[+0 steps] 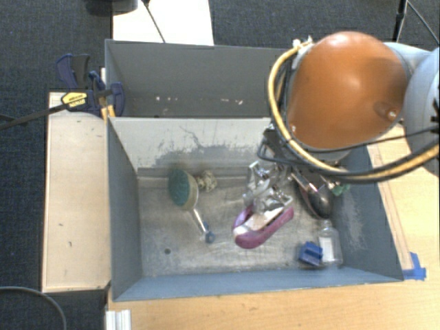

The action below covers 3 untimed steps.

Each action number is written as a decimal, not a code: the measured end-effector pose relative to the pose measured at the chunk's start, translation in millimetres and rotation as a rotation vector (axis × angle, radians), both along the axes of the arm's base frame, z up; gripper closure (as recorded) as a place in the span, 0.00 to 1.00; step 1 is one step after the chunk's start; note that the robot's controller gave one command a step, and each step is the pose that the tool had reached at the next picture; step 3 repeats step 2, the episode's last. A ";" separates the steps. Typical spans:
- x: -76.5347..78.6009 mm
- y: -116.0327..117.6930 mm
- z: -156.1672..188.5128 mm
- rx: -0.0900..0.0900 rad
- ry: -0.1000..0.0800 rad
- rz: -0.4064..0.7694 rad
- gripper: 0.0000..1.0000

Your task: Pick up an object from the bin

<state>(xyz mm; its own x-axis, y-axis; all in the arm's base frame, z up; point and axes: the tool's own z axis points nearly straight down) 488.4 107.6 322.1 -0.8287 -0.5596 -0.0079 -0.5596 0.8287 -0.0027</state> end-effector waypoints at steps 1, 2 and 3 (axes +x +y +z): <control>-4.5 -27.1 -133.1 -0.003 0.011 0.530 1.00; 4.3 -28.6 -73.4 -0.004 -0.001 0.546 1.00; 4.3 -28.6 -73.4 -0.004 -0.001 0.546 1.00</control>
Offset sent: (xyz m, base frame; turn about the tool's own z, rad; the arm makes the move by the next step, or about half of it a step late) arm -0.0037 -0.0268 -0.1313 -0.5322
